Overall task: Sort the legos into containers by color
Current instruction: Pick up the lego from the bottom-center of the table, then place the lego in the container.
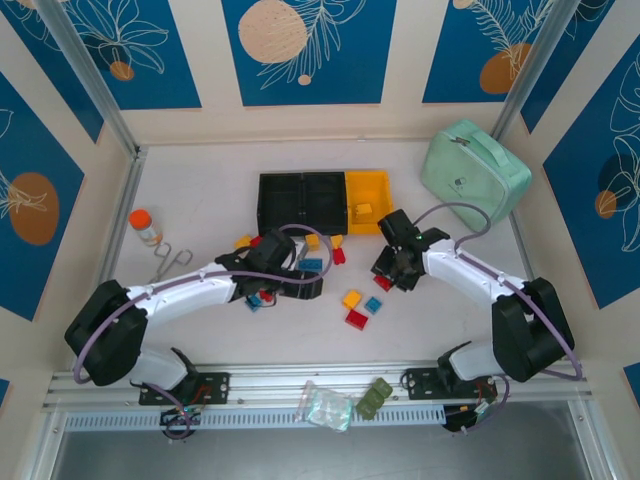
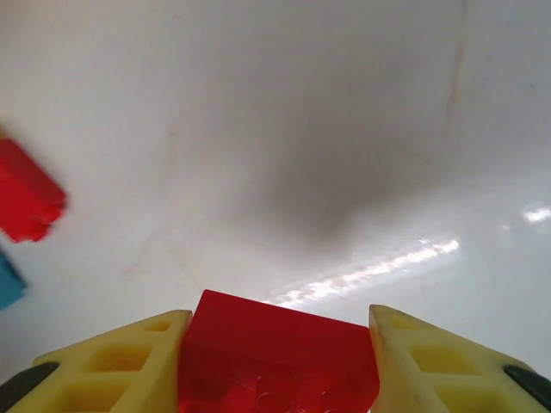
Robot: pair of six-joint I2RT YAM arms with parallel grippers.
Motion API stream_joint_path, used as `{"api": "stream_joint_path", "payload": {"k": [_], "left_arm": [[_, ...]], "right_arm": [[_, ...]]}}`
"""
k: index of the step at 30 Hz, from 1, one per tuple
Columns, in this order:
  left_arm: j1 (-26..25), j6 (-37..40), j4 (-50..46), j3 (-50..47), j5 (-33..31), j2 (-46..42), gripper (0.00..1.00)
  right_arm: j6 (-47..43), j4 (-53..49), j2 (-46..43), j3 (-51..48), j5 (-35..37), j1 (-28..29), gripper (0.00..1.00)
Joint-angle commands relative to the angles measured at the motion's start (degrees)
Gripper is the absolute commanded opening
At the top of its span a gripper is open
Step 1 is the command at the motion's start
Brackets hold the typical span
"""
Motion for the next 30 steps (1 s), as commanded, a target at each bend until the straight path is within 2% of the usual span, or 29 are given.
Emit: {"api": "stream_joint_path", "payload": {"k": [1, 10, 20, 30], "left_arm": [[0.2, -2.3, -1.4, -1.4, -3.9, -3.8, 0.75], [4.6, -5.0, -5.1, -6.0, -7.7, -12.6, 0.75], [11.5, -6.1, -9.3, -10.2, -7.6, -22.2, 0.75], [12.6, -6.8, -10.3, -12.0, -6.9, -24.1, 0.75]], "right_arm": [[-2.9, -1.0, 2.2, 5.1, -0.2, 0.9, 0.4], [-7.6, -2.4, 14.1, 21.1, 0.3, 4.1, 0.4], [-11.2, -6.5, 30.3, 41.9, 0.3, 4.7, 0.41], [-12.5, -15.3, 46.5, 63.8, 0.6, 4.3, 0.41]]}}
